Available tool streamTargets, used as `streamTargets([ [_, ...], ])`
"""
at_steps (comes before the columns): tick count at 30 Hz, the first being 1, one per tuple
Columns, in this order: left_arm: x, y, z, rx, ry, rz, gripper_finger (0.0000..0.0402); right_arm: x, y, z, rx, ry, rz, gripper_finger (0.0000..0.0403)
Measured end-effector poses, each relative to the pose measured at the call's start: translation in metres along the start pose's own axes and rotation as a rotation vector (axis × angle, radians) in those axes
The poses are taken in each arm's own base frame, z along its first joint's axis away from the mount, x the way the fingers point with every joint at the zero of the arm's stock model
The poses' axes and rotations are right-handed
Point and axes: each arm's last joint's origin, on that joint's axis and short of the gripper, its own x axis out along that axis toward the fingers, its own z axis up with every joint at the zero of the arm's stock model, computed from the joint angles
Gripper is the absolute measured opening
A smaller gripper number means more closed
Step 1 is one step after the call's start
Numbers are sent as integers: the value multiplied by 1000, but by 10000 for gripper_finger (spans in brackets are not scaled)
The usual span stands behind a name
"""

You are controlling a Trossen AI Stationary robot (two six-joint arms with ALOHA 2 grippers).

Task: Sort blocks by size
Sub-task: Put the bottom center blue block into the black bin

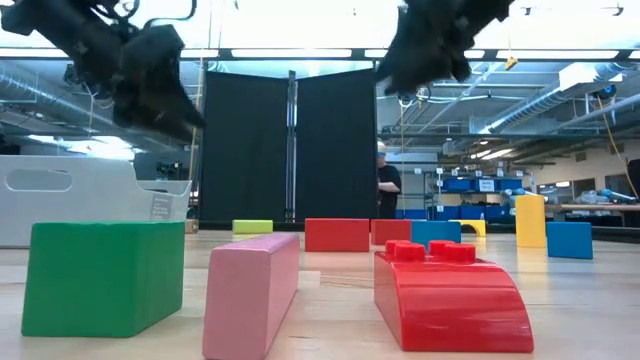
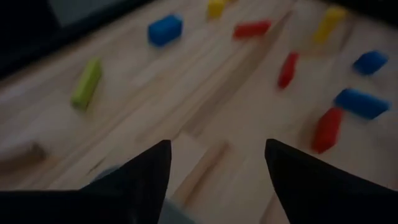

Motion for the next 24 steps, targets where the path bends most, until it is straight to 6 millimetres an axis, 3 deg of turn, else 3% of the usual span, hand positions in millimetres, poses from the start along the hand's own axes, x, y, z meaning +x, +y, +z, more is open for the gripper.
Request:
streamTargets([
  [6,-9,-15,1,35,-106,-48,255,30,11,-24,101,282,-88,195],
  [11,-15,-22,-5,49,-145,-61,253,49,23,-35,163,412,-114,209],
  [24,-15,-24,-11,52,-160,-82,253,66,44,-53,291,557,-252,262],
])
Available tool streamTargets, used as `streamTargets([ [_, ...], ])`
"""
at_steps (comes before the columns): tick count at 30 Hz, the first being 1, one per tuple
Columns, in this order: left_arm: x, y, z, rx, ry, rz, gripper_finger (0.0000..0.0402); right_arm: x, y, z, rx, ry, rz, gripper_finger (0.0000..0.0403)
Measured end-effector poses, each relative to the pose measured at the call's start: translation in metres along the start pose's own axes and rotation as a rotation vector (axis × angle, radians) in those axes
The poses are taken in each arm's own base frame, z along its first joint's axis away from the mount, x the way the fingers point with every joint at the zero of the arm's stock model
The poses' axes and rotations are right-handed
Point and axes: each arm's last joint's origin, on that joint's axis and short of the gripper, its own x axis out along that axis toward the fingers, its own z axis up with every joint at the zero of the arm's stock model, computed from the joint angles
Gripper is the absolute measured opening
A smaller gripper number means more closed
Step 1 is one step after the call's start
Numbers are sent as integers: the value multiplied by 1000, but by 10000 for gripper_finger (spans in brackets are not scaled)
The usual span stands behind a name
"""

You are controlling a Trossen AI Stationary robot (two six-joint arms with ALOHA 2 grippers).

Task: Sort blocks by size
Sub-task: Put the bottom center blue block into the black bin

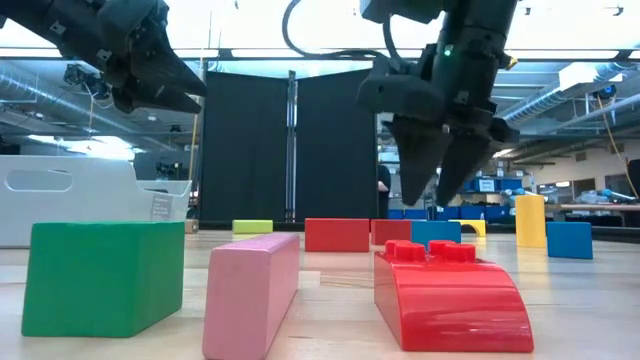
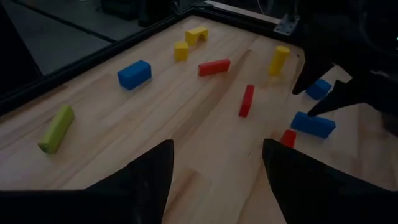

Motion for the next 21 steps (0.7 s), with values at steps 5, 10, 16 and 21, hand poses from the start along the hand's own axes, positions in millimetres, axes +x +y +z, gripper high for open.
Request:
streamTargets([
  [5,0,0,0,1,0,0,253,13,4,-4,10,25,-12,264],
  [10,0,0,0,4,-1,-4,253,27,10,-8,9,58,-5,257],
  [16,0,0,0,5,-1,-6,253,32,12,-12,-2,74,0,211],
  [21,0,0,0,7,-1,-7,253,28,13,-18,-57,94,15,133],
])
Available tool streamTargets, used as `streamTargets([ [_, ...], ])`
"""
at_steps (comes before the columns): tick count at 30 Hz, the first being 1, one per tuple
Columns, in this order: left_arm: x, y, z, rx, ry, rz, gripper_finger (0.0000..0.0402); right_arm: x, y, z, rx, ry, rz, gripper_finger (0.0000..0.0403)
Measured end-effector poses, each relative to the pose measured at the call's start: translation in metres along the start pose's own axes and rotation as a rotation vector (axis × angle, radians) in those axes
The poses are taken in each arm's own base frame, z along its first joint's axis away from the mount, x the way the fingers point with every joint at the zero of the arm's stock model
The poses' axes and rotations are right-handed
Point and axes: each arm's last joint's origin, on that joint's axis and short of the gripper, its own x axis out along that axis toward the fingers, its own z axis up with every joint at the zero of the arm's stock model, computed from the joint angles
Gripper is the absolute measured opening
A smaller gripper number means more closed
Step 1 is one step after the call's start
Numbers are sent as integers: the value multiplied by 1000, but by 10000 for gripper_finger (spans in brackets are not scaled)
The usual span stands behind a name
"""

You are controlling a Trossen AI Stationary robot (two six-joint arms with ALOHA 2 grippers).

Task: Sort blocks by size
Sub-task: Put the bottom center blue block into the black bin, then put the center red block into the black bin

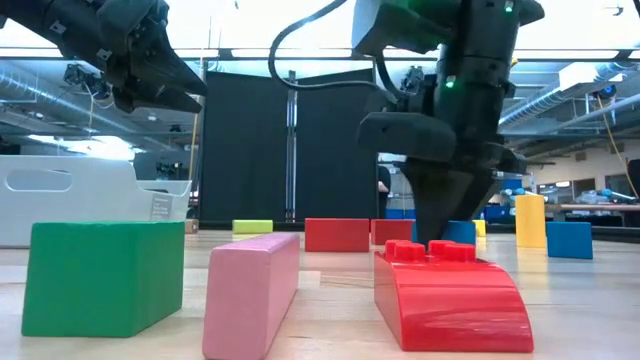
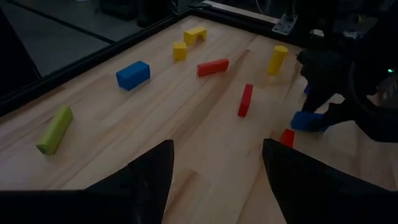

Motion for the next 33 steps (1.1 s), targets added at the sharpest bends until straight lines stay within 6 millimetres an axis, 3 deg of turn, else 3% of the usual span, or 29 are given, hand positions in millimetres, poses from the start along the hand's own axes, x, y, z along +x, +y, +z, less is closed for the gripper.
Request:
streamTargets([
  [4,0,0,0,6,-1,0,253,-5,2,-6,-83,9,10,64],
  [8,0,0,0,5,0,-2,253,-32,1,-10,-178,-33,68,66],
  [12,0,-1,1,-4,-4,-16,253,-75,-4,-20,-299,-89,166,66],
  [16,0,-1,1,-1,-1,-20,253,-119,-13,-48,-435,-45,289,66],
  [21,0,-1,1,2,0,-20,253,-153,-25,-90,-469,177,409,66],
  [26,0,-1,1,4,0,-20,253,-157,-33,-111,-459,321,360,78],
  [33,0,-1,1,4,1,-22,253,-142,-26,-110,-414,355,305,144],
])
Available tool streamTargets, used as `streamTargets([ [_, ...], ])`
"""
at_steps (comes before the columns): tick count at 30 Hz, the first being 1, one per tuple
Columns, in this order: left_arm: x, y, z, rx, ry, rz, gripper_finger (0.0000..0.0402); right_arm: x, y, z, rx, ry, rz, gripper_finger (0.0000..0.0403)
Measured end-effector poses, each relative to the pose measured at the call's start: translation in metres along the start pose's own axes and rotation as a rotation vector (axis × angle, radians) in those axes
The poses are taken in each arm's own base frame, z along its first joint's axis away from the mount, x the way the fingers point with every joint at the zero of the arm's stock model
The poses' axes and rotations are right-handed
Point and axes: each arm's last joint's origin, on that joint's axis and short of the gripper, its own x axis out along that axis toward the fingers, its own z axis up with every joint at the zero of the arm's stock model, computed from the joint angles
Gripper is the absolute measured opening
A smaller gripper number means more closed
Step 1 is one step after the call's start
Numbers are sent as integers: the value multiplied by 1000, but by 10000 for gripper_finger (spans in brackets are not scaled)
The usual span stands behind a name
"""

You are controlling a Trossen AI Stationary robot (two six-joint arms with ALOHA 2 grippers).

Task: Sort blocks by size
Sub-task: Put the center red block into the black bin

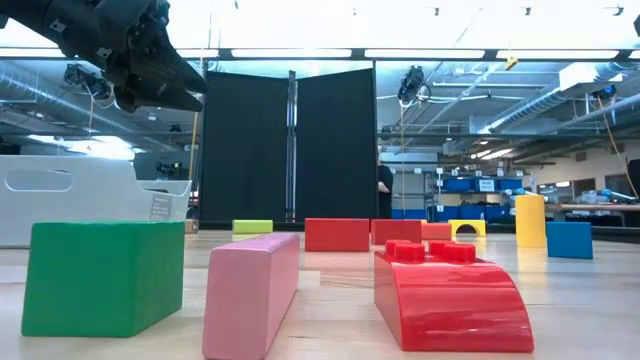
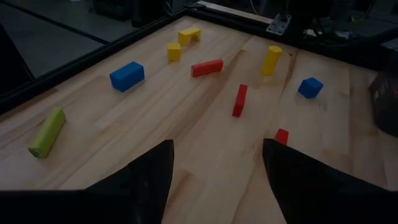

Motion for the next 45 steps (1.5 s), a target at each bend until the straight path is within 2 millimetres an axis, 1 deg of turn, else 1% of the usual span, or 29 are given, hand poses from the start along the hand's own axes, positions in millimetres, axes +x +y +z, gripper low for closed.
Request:
streamTargets([
  [2,0,0,0,1,1,0,253,4,-1,4,11,12,-11,164],
  [5,0,0,0,2,1,0,253,6,-2,7,7,13,-8,193],
  [9,0,0,0,3,1,0,253,5,-3,14,-46,-38,-2,221],
  [13,0,0,0,4,1,1,253,2,-6,30,-104,-205,-39,231],
  [16,1,0,-1,9,6,3,253,-2,-8,46,-131,-361,-73,231],
  [21,4,-2,-3,20,17,9,253,-10,-13,70,-189,-571,-137,227],
  [24,7,-4,-6,30,30,11,253,-16,-14,81,-244,-688,-197,227],
  [26,11,-6,-9,33,49,-3,252,-20,-13,84,-299,-764,-255,228],
  [28,17,-8,-10,25,59,-20,249,-25,-13,85,-336,-844,-338,230],
  [30,26,-12,-11,31,72,-47,244,-32,-14,81,-354,-917,-432,231],
  [34,48,-23,-8,64,88,-106,229,-54,-16,73,-347,-1044,-540,232],
  [38,74,-37,-6,122,134,-132,219,-75,-15,64,-360,-1136,-530,231],
  [40,89,-45,-6,149,156,-146,219,-82,-16,60,-383,-1175,-525,233],
  [45,124,-61,-11,224,237,-173,219,-89,-21,54,-441,-1259,-511,238],
])
